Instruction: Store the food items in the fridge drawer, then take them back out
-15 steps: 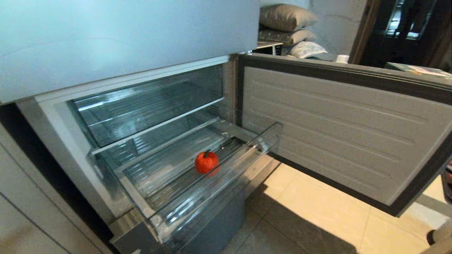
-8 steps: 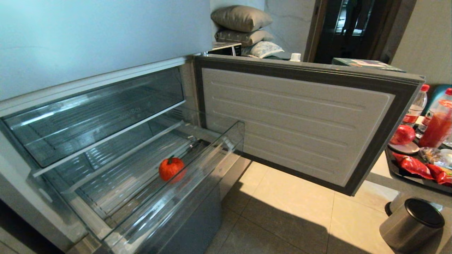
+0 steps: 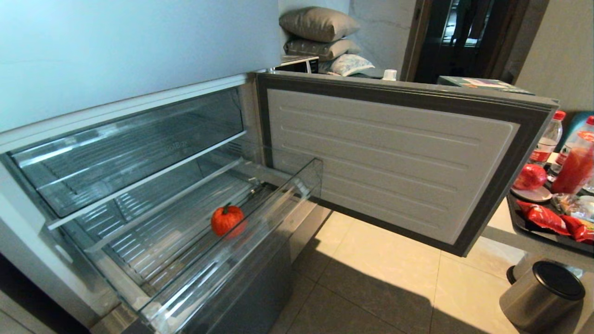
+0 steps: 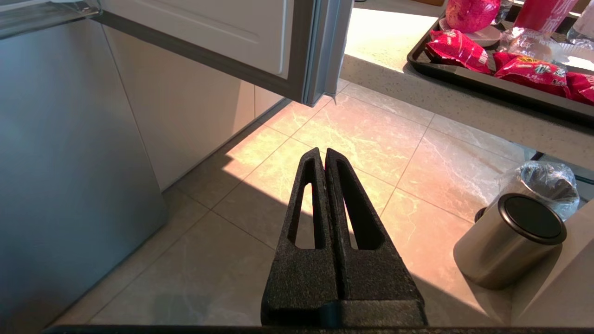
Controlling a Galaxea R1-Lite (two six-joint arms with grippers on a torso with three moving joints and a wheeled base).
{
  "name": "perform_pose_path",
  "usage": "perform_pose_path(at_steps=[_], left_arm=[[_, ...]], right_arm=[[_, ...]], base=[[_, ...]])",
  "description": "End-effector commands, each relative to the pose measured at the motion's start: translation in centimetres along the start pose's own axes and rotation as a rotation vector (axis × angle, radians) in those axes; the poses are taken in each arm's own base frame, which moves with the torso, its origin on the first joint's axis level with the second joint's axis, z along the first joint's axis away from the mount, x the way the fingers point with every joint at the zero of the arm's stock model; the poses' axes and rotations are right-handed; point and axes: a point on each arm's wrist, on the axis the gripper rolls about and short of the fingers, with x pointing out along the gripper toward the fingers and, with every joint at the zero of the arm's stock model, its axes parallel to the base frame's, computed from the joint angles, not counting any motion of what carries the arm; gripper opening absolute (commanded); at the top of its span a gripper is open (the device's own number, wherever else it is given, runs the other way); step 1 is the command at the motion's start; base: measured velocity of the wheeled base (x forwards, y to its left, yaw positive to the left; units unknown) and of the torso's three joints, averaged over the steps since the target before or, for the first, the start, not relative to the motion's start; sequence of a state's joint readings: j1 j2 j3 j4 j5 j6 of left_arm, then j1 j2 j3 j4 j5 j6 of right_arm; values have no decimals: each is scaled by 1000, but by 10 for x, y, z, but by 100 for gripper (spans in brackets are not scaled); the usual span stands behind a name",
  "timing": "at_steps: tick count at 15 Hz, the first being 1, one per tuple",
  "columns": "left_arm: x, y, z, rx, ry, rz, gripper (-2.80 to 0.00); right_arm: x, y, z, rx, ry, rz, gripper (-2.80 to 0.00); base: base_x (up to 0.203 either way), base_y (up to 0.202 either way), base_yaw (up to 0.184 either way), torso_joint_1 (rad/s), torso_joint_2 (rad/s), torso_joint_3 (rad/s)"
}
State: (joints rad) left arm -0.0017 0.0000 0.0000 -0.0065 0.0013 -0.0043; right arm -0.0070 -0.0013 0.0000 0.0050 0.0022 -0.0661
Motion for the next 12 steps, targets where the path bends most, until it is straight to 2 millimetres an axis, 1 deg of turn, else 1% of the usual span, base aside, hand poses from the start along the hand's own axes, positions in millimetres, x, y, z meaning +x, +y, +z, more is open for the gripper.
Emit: perform_pose_path(at_steps=[1,12], left_arm=[[0,0,0,0,2,0,-280],[0,0,0,0,3,0,-280]], right_arm=[[0,0,0,6,2,-1,-280],[0,0,0,8,1,-3,-280]], base=[[0,0,0,0,0,0],[0,0,0,0,0,0]])
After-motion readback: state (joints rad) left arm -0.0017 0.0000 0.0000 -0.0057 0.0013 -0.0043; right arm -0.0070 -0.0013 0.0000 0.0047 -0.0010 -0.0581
